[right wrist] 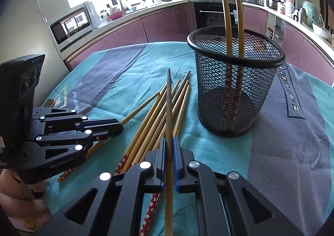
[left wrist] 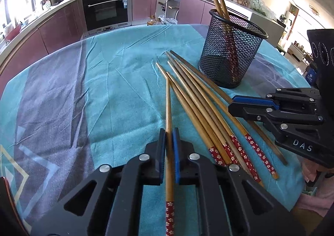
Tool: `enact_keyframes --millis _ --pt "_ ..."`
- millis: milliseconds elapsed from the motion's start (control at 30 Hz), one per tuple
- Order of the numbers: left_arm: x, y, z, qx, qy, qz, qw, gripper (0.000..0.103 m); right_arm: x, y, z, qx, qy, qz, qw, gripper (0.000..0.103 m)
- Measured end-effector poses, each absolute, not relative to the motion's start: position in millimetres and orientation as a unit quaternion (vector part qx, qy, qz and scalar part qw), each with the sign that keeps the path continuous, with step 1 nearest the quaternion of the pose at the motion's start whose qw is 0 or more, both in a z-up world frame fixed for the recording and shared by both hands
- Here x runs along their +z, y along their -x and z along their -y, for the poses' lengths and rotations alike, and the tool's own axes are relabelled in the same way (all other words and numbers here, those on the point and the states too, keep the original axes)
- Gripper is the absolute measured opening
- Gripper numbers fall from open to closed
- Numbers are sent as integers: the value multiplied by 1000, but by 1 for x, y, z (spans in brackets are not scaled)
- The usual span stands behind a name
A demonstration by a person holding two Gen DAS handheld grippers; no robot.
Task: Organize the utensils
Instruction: 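Lift both chopsticks upright and move them above the mesh cup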
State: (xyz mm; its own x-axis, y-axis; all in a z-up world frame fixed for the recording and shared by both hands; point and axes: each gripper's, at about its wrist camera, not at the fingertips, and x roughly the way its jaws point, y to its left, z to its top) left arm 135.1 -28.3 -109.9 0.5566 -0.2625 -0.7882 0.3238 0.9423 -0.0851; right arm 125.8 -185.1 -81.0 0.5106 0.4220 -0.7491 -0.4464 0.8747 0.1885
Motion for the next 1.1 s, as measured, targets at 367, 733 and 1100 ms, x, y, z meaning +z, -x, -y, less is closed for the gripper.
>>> enact_keyframes --millis 367,733,1100 --pt "-84 -125 15 -196 2 -421 886 8 -57 -113 194 280 -6 -388 878 6" --pt "-29 -108 5 -258 48 -369 891 7 -17 -101 220 276 -31 -325 904 6" --pt "16 -104 4 -293 76 -310 901 7 20 -97 242 261 -33 -272 926 6"
